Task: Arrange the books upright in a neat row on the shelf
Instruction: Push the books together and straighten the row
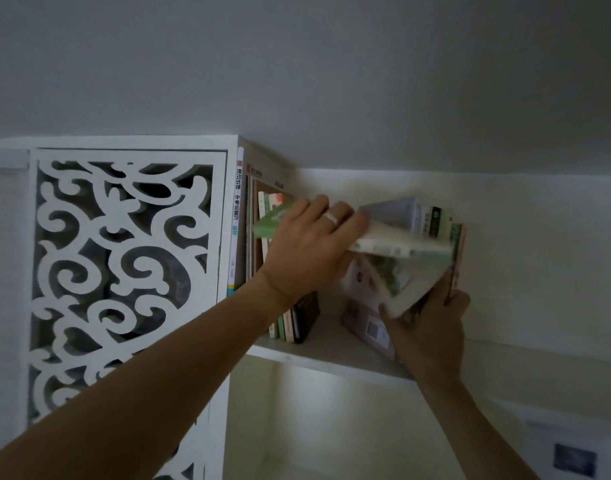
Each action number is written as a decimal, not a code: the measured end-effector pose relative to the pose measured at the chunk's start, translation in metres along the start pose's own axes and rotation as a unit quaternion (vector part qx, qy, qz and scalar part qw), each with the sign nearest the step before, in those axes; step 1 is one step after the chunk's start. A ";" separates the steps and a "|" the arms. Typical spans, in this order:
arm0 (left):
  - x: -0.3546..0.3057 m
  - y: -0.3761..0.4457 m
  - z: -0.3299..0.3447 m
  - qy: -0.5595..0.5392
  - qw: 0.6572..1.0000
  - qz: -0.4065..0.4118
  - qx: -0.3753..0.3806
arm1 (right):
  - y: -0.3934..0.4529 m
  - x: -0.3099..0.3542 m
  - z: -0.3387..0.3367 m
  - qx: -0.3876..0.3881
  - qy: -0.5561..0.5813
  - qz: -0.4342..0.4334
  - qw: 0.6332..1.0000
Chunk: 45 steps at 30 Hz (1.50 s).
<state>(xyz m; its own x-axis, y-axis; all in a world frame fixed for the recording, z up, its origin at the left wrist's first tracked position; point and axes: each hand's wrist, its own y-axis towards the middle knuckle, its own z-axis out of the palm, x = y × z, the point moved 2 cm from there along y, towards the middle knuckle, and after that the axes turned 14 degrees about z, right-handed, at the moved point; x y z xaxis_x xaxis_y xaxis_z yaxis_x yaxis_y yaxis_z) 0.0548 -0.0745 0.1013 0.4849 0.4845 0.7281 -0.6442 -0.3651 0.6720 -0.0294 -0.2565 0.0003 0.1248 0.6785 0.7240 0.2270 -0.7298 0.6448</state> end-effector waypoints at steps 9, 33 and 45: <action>-0.001 0.005 0.002 -0.170 0.848 -0.500 0.036 | -0.009 0.008 0.000 -0.034 -0.012 -0.030 0.999; -0.056 -0.092 0.047 -0.032 0.910 -0.404 0.085 | -0.024 0.028 0.019 -0.015 -0.085 -0.070 0.994; -0.045 -0.102 0.038 -0.107 0.890 -0.442 0.032 | -0.039 0.057 0.055 -0.015 -0.102 -0.109 0.989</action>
<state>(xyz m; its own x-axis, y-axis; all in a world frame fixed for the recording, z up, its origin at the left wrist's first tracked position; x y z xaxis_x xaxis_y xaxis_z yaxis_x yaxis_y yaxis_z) 0.1211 -0.0895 0.0053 0.8918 0.4445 -0.0843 0.0769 0.0347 0.9964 0.0218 -0.1849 0.0024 0.2687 0.8208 0.5041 0.2414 -0.5640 0.7897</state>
